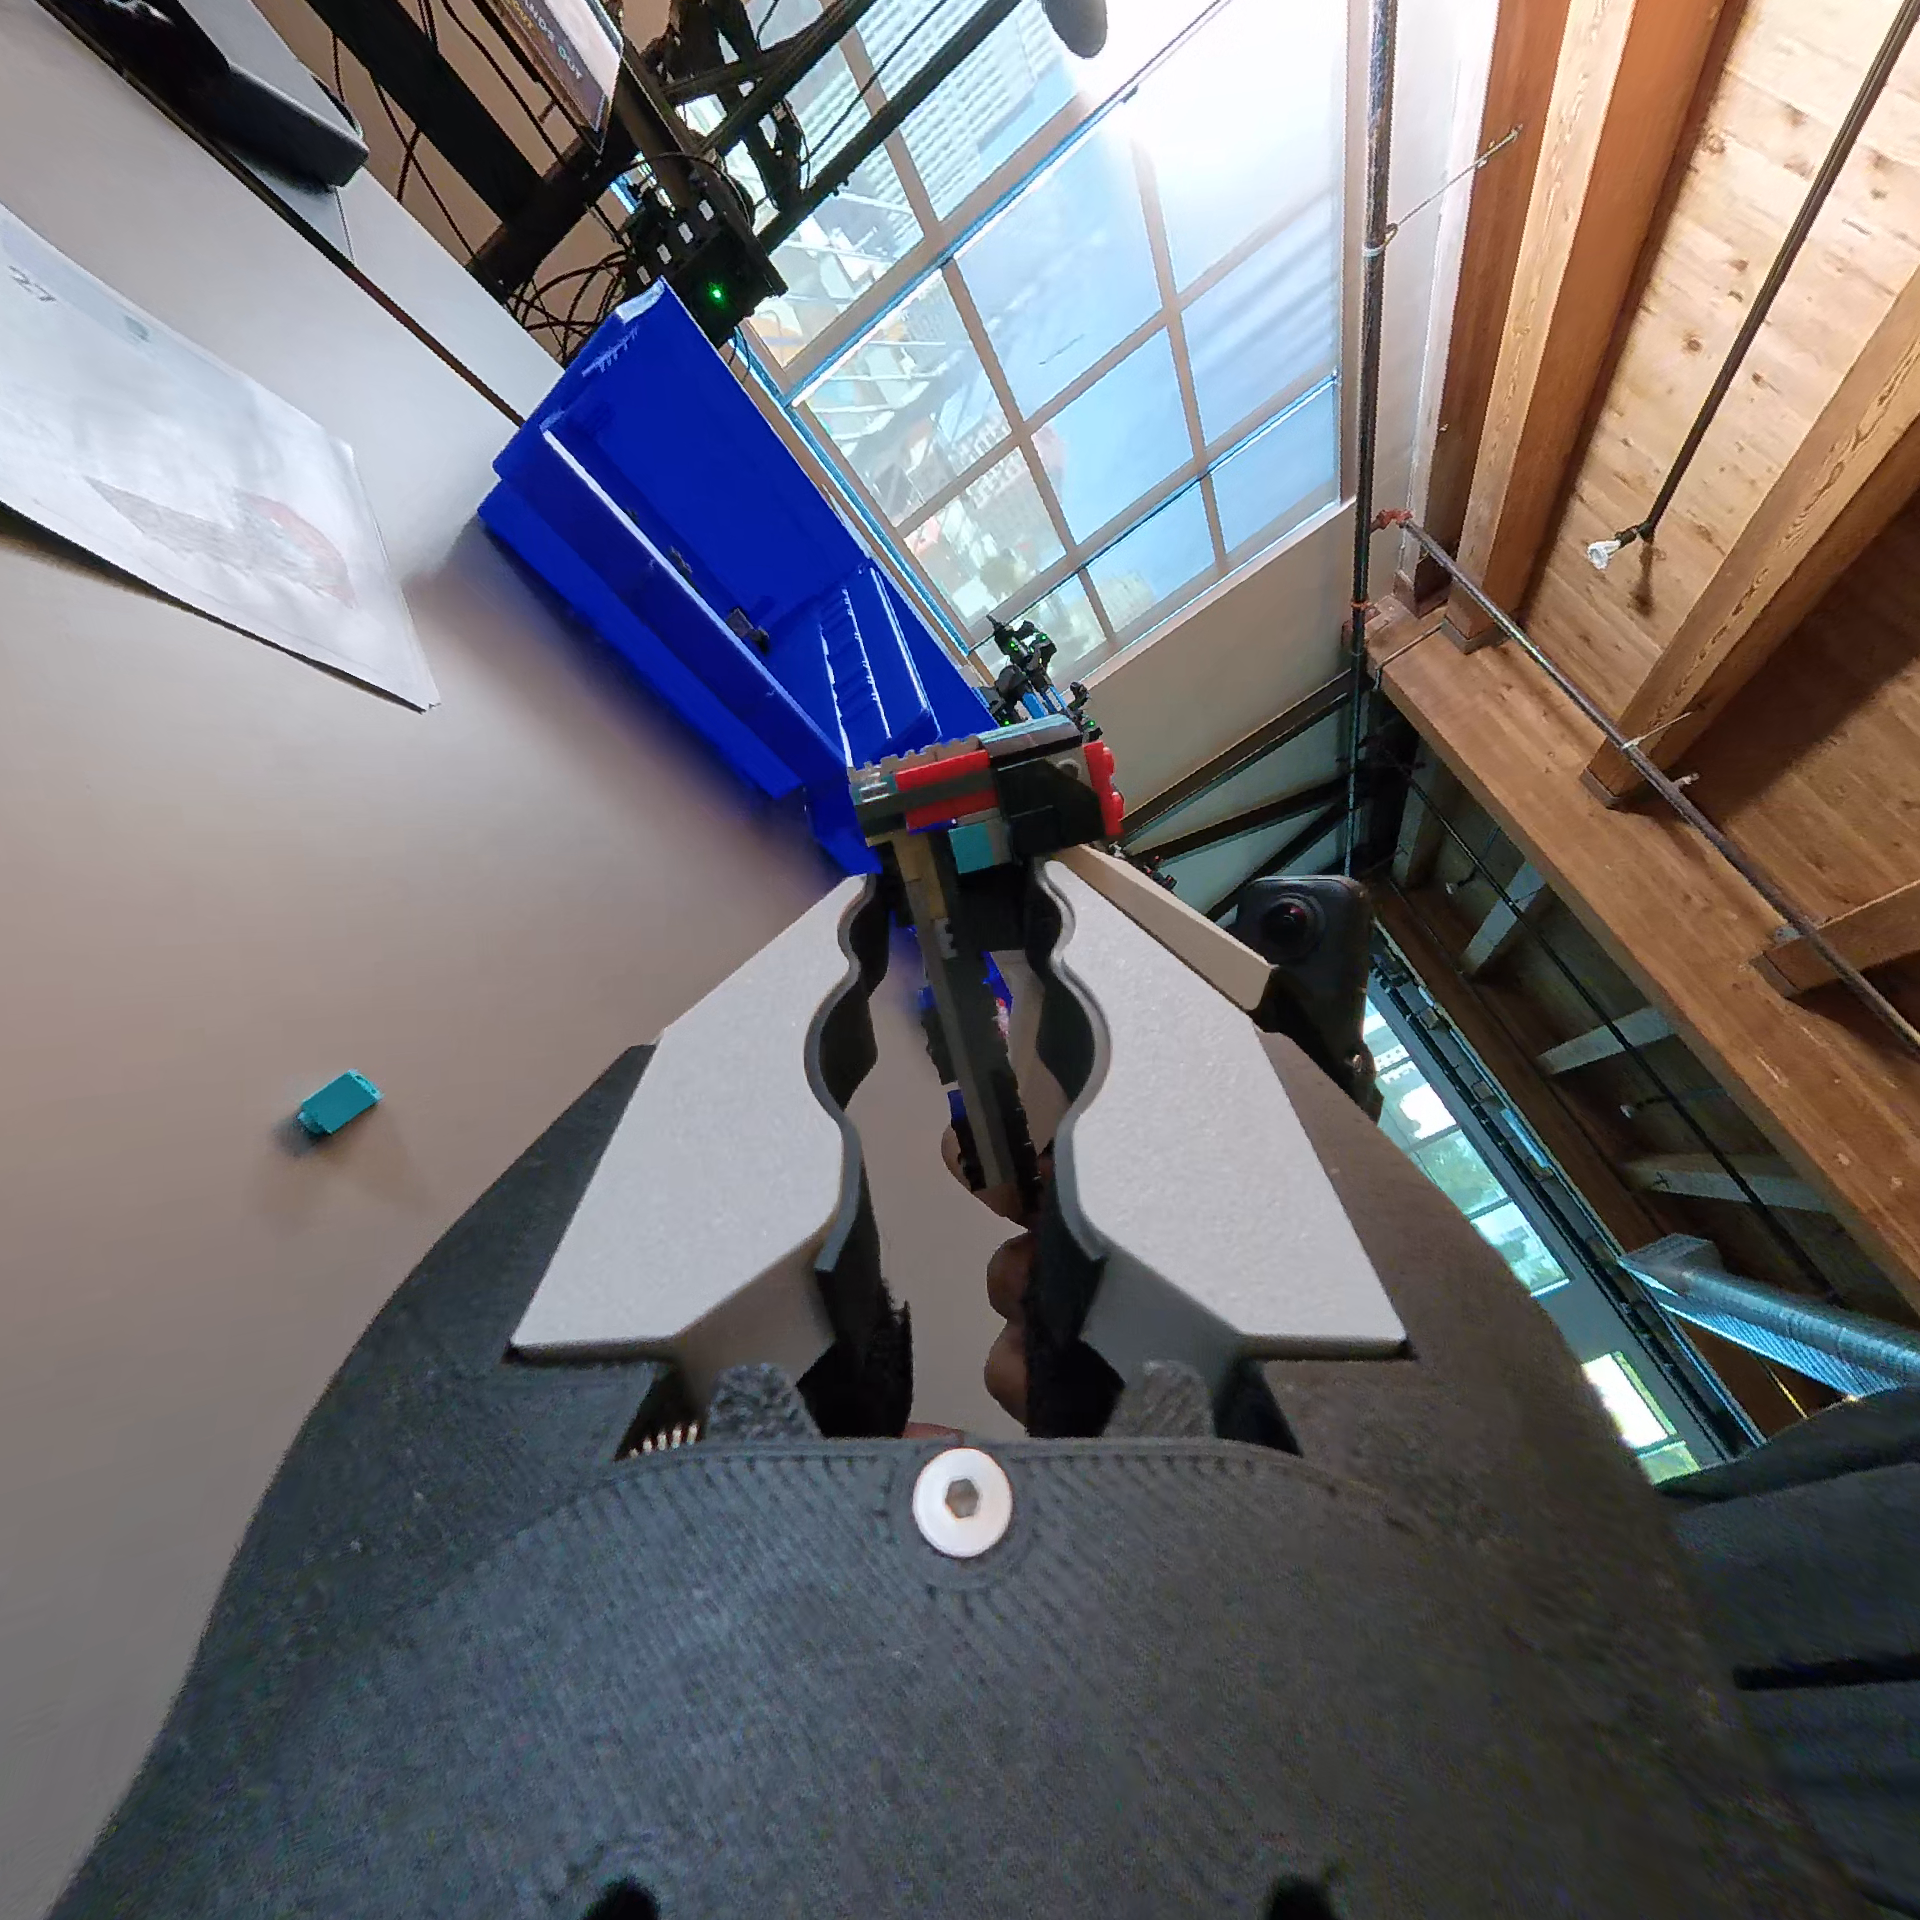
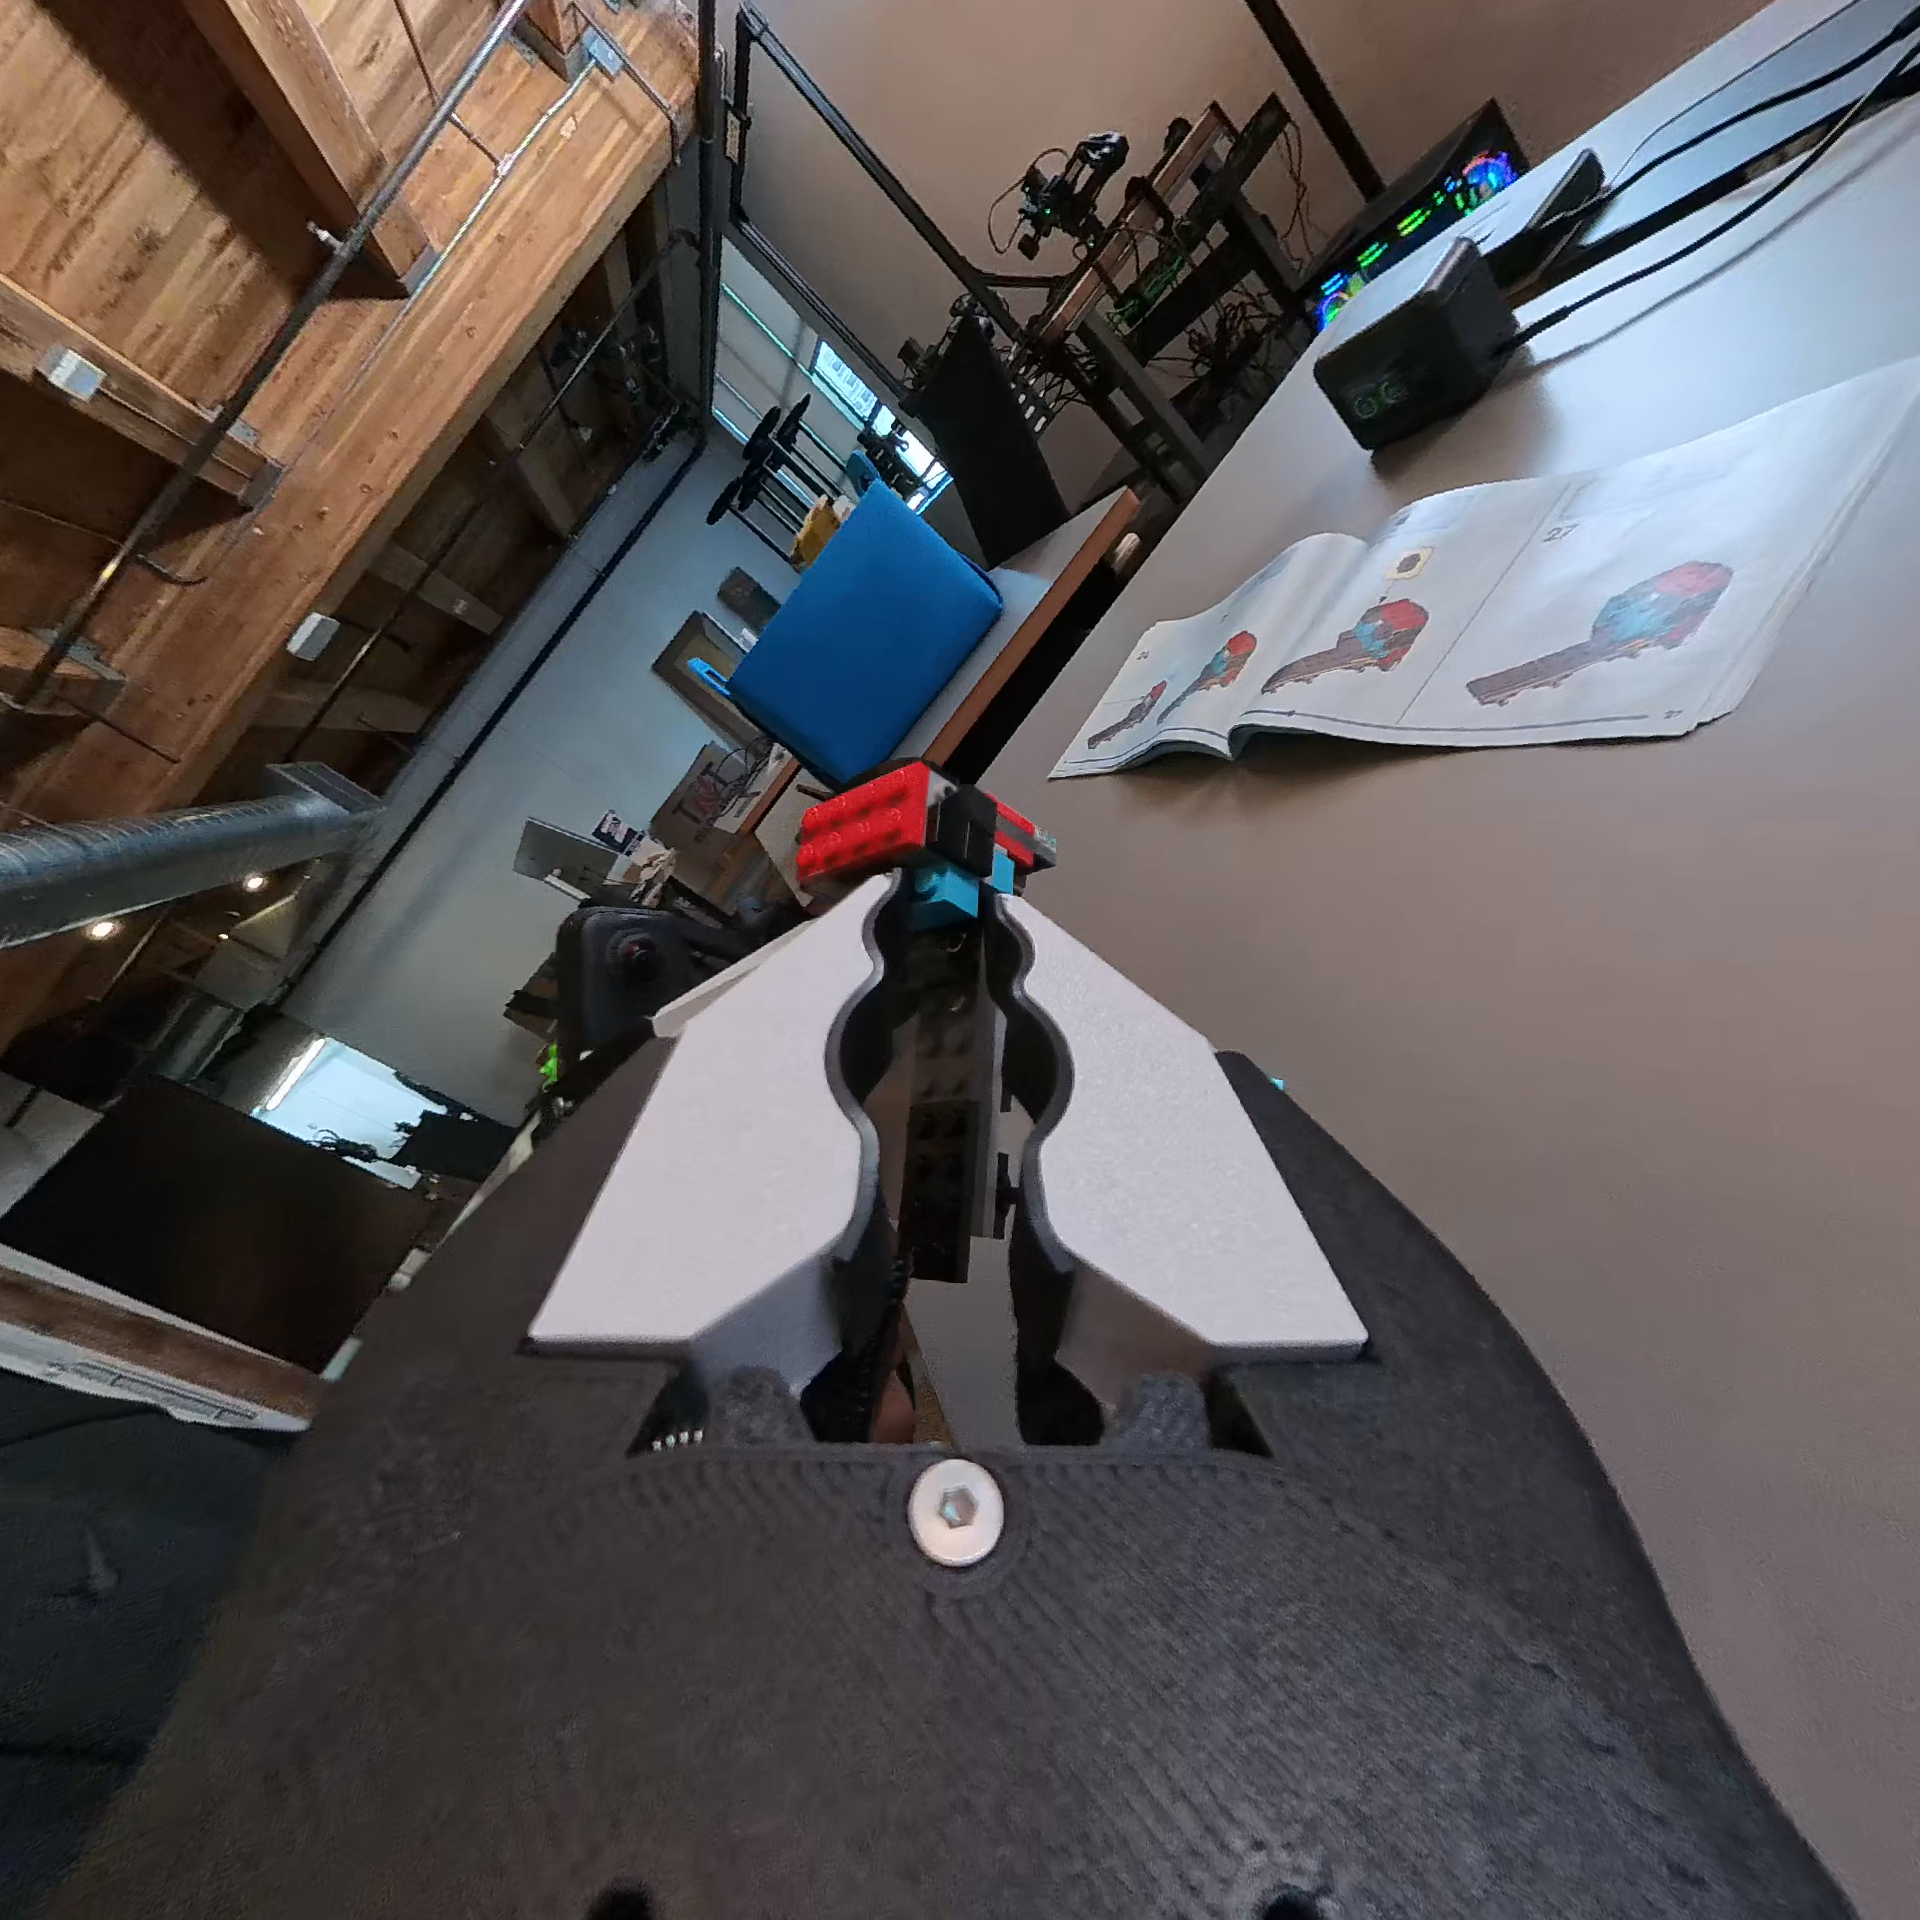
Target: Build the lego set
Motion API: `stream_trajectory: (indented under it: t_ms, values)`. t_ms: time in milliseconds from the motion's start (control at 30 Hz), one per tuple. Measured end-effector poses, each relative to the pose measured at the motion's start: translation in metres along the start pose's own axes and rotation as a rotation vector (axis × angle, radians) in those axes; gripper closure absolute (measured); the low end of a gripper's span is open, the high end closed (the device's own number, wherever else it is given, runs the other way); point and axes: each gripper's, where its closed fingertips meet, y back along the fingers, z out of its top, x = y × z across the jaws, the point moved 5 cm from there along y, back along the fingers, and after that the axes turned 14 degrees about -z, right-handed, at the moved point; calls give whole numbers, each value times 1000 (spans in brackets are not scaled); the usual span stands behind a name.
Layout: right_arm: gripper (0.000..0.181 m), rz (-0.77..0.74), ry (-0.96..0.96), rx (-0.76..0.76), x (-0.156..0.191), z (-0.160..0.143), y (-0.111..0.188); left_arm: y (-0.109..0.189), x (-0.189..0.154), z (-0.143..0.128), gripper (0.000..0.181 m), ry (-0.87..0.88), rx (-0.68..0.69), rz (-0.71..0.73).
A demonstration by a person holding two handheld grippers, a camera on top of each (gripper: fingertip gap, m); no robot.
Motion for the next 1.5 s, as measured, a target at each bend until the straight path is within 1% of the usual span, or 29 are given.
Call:
stream_trajectory:
  t_ms: [567, 700, 767, 900, 1133, 1500]
  values:
    - [170, -38, 44, -18, -2, -1, -1, -2, 2, 0, 155, -5, 0, 18]
    - [169, -13, 2, 4, -4, -1, -2, -3, 5, -1, 155, 29, -27, 16]
    - [165, -6, 6, 9, -4, -1, -3, -3, 5, -1, 155, 30, -35, 20]
    - [169, -3, 18, 7, -3, -2, -3, -4, 3, -1, 155, 10, -26, 19]
    - [168, 7, 36, -9, -1, -1, -2, -4, 1, -1, 155, -24, -9, 10]
    - [169, 1, 25, 8, -3, -3, -3, -3, 3, -2, 155, -22, -3, 13]
